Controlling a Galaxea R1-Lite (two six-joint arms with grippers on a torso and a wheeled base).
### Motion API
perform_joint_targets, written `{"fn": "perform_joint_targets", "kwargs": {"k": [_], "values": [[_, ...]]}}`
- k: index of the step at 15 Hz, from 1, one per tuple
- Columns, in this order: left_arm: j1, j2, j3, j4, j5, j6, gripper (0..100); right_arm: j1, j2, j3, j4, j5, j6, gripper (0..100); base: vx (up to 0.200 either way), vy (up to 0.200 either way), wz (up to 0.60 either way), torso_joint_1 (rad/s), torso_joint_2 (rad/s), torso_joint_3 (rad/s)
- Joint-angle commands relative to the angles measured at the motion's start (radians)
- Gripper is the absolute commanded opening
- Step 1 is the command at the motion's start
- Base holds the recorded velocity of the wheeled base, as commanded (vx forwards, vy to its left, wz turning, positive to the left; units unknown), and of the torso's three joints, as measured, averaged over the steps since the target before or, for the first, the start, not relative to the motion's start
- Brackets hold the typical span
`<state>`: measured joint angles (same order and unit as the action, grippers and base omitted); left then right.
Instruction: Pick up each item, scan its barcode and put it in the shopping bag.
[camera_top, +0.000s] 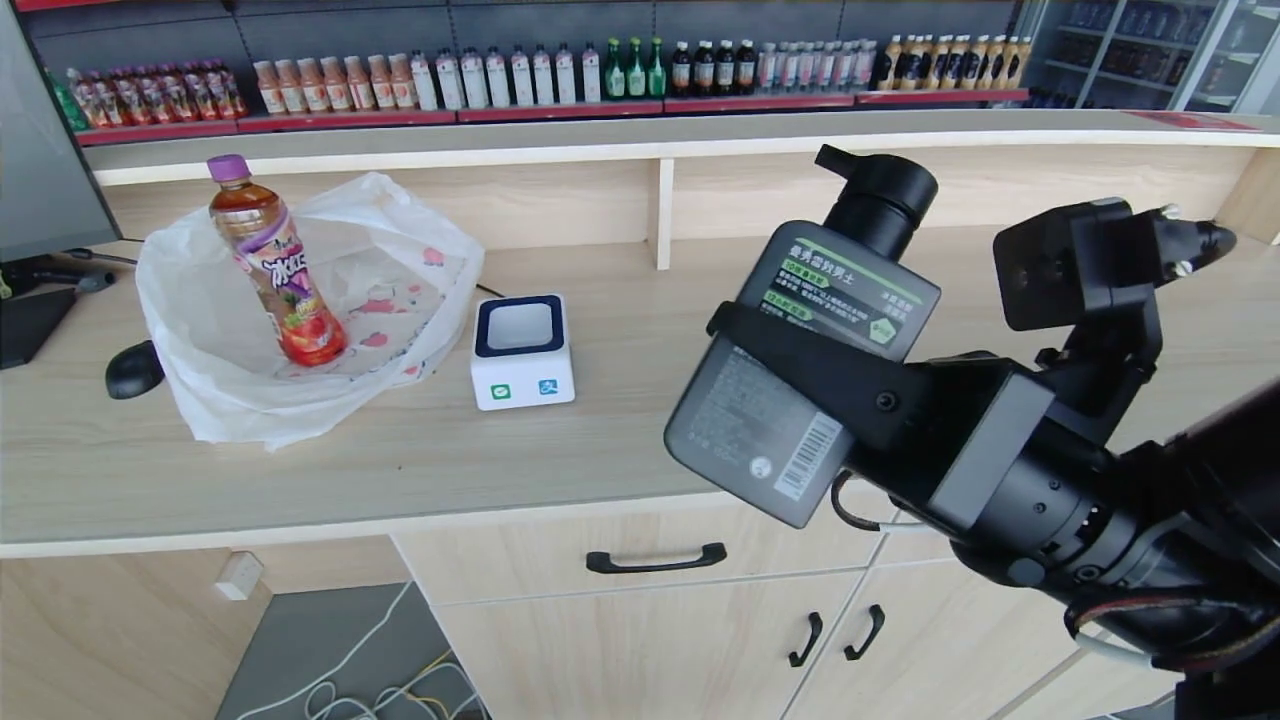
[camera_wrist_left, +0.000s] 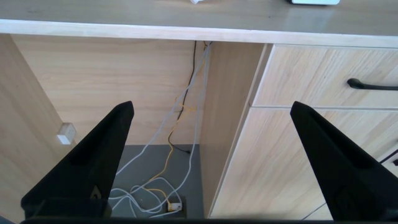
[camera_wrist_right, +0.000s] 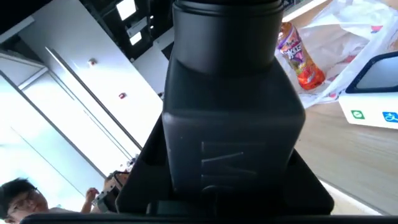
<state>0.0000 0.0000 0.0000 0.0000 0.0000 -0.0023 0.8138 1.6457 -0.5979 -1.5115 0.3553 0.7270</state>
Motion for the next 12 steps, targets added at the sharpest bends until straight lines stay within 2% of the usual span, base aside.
{"fn": "perform_joint_targets", "kwargs": {"k": [1,3,5,12], "values": [[0.000,0.000,0.000,0.000,0.000,-0.001,100,0.030,0.043,-0.039,-0.003,0.007,0.035,0,0.000,0.000,0.00,0.000,0.00,0.000],[-0.002,0.000,0.000,0.000,0.000,-0.001,100,0.031,0.078,-0.059,-0.059,0.008,0.121,0,0.000,0.000,0.00,0.000,0.00,0.000],[0.000,0.000,0.000,0.000,0.000,-0.001,100,0.030,0.080,-0.031,-0.059,0.010,0.190,0,0.000,0.000,0.00,0.000,0.00,0.000],[0.000,0.000,0.000,0.000,0.000,-0.001,100,0.057,0.032,0.030,-0.059,0.010,0.221,0,0.000,0.000,0.00,0.000,0.00,0.000]]}}
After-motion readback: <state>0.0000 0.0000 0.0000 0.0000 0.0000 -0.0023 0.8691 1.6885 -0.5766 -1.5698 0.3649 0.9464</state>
